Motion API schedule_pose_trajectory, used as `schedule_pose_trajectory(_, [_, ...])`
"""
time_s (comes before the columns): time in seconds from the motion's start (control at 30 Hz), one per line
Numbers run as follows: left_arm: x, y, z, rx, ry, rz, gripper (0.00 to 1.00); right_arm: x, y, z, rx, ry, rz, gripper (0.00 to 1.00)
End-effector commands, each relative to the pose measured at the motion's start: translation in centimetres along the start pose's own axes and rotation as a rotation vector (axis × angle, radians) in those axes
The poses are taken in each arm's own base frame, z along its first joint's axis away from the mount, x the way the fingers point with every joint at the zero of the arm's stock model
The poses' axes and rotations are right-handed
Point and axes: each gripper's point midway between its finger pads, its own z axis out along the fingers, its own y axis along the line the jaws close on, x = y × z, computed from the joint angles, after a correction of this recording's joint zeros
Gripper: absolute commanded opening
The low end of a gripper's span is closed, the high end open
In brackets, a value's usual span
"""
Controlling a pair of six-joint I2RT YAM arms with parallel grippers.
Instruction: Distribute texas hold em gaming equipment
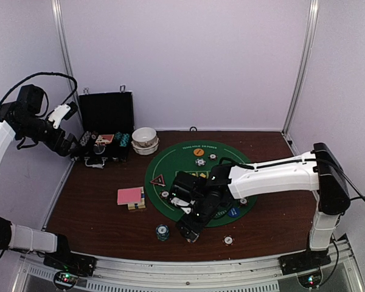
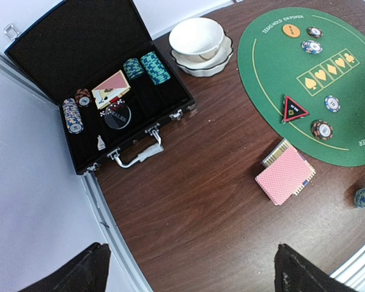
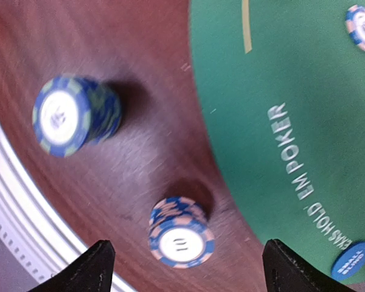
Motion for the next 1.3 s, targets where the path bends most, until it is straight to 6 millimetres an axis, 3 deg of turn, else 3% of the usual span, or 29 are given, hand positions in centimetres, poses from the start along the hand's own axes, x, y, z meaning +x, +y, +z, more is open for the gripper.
schedule_pose_trajectory(0.0, [-0.7,0.0,-1.0,-0.006,-0.035,0.009,0.98,1.1,1.7,-1.1,-0.043,0.007,-0.007,0.87])
schedule_pose_trajectory(0.6, [-0.9,0.1,-1.0,-0.005,-0.037,0.010,0.97,2.5,1.5,2.3,-0.013,0.089,-0.032,0.71])
schedule_pose_trajectory(1.27, [-1.0,0.3,-1.2,-0.016,-0.038,0.017,0.98,2.9,1.5,3.1,-0.014,0.113,-0.031,0.50])
